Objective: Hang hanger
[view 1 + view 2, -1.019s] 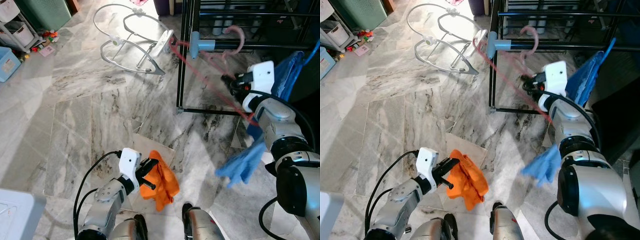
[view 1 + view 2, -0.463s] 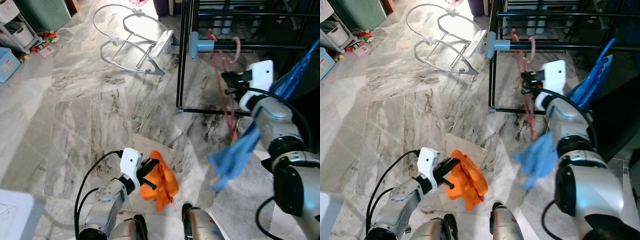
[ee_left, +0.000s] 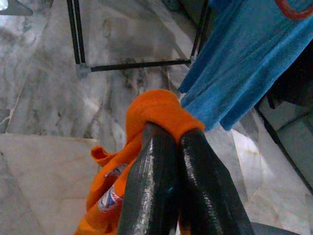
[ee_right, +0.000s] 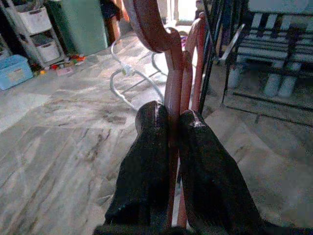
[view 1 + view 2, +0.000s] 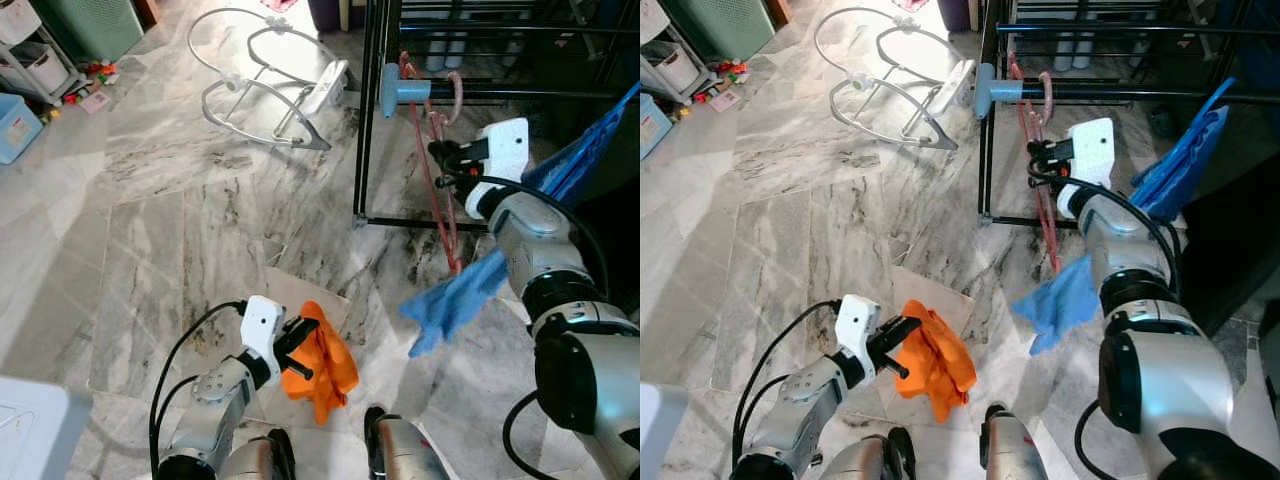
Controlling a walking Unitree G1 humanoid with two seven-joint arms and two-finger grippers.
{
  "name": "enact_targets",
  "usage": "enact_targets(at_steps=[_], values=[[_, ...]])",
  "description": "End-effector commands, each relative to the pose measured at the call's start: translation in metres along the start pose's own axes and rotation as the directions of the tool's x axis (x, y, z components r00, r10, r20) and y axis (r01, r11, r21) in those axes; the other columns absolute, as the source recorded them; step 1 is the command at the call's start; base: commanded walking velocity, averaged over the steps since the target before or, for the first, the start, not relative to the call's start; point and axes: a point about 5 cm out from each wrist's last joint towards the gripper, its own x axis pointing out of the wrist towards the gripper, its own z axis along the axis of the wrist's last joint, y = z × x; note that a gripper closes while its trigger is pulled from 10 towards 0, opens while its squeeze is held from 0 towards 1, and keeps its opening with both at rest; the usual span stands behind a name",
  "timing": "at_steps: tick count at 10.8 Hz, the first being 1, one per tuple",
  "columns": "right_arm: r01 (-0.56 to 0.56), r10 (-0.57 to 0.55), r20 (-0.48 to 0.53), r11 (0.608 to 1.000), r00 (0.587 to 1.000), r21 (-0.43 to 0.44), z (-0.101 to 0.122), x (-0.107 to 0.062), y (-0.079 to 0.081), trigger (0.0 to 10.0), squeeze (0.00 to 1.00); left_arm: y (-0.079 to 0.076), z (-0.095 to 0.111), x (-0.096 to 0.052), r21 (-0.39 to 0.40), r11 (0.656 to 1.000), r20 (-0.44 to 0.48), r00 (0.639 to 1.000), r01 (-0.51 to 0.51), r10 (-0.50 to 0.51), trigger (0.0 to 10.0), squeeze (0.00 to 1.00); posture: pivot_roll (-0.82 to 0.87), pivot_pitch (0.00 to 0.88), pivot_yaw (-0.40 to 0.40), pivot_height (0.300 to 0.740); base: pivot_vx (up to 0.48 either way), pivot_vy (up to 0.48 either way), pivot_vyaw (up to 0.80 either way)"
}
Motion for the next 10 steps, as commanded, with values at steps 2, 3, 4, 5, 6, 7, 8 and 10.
enact_targets(at_steps=[2,3,4,5,6,7,8,10], values=[[0.025,-0.018,0.109,0.998,0.994,-0.061,0.018,0.004,0.006,0.0,0.00,0.002,-0.004,-0.002,0.020,1.000,-0.022,1.000,0.002,-0.002,10.0,0.00,-0.20,0.203,0.093,0.740,0.000,0.000,0.00],[0.069,-0.057,0.167,0.996,0.984,-0.062,0.022,0.002,0.007,0.0,0.00,0.004,-0.004,-0.002,0.036,0.999,-0.024,1.000,-0.009,0.010,10.0,0.00,-0.20,0.201,0.093,0.740,0.000,0.000,0.00],[0.082,-0.071,0.189,0.995,0.979,-0.053,0.019,-0.001,0.010,0.0,0.00,0.004,-0.004,-0.001,0.040,0.999,-0.025,1.000,-0.015,0.016,10.0,0.00,-0.21,0.201,0.095,0.740,0.000,0.000,0.00],[0.112,-0.103,0.209,0.993,0.972,-0.031,0.009,-0.010,0.018,0.2,0.00,0.004,-0.005,0.000,0.046,0.999,-0.030,0.999,-0.023,0.024,10.0,0.00,-0.23,0.206,0.101,0.740,0.000,0.000,0.00],[0.121,-0.109,0.217,0.992,0.970,-0.039,0.000,-0.018,0.027,0.4,0.00,0.005,-0.005,0.002,0.051,0.998,-0.033,0.999,-0.027,0.028,10.0,0.00,-0.24,0.208,0.107,0.740,0.000,0.000,0.00],[0.143,-0.132,0.208,0.989,0.969,-0.038,-0.015,-0.032,0.039,1.5,0.00,0.006,-0.003,0.006,0.060,0.998,-0.036,0.999,-0.025,0.027,10.0,0.00,-0.27,0.216,0.122,0.740,0.000,0.000,0.00],[0.180,-0.170,0.192,0.983,0.967,-0.035,-0.029,-0.048,0.048,1.4,0.00,0.005,-0.001,0.010,0.072,0.997,-0.036,0.999,-0.007,0.009,10.0,0.00,-0.29,0.218,0.131,0.740,0.000,0.000,0.00],[0.247,-0.240,0.157,0.969,0.958,-0.026,-0.043,-0.070,0.057,3.5,0.00,0.002,0.006,0.022,0.092,0.996,-0.031,1.000,0.007,-0.005,10.0,0.00,-0.34,0.228,0.147,0.740,0.000,0.000,0.00]])
